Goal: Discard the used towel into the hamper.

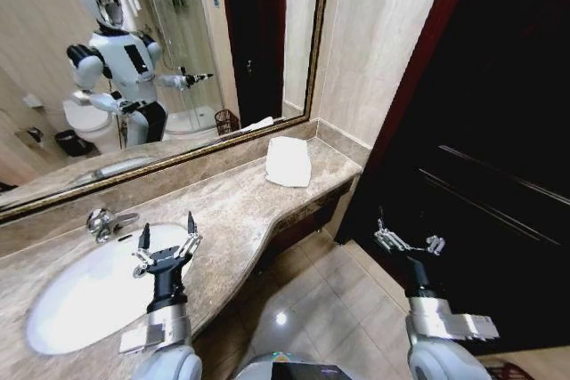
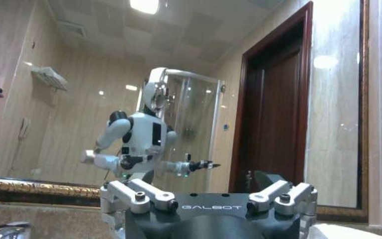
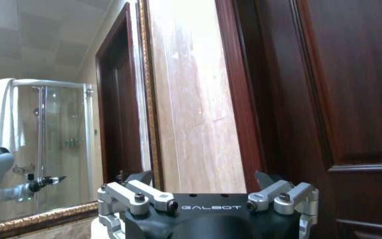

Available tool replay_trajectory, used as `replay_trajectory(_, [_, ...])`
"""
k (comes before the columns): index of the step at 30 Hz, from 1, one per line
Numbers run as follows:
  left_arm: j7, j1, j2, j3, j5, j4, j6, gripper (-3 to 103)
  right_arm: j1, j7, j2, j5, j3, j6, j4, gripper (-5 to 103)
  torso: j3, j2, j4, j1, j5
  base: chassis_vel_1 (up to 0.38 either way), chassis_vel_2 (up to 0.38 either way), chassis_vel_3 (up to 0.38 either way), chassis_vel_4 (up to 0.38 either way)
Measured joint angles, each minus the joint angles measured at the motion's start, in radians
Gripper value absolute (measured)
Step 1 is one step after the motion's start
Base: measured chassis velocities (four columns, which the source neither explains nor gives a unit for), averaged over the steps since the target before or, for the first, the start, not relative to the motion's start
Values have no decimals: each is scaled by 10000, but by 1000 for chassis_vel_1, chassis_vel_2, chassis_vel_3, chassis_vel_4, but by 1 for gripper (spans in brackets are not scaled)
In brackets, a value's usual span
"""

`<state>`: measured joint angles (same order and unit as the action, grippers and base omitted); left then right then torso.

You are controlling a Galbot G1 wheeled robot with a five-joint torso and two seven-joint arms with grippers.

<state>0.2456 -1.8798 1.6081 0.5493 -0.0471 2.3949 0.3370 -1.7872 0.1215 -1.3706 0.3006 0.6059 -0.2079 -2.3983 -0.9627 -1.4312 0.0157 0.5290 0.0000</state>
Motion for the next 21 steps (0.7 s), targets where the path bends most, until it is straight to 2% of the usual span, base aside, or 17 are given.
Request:
replay_trajectory(9, [17,32,0,97,13,-72,-37,100,132,-5,64,61,-35,3,119,100,0,0,1,0,1,-95,97,82,-103])
replay_trajectory(13, [160,70,-26,211,13,-110,-320,100,144,-48,144,174,-70,-23,146,100,1,-1,0,-1,-1,-96,115,112,-89])
replay_trajectory(17, [199,223,-349,410,-285,-142,-764,100,209,-119,258,207,-55,-23,186,100,-2,2,2,6,-1,-99,96,103,-96])
replay_trajectory(20, [144,529,-928,775,-1054,-191,-1246,100,217,-304,277,146,-46,-46,198,100,-3,3,0,10,-1,-62,48,49,-38])
replay_trajectory(21, [144,529,-928,775,-1054,-191,-1246,100,217,-304,277,146,-46,-46,198,100,-3,3,0,10,-1,-53,12,19,-3])
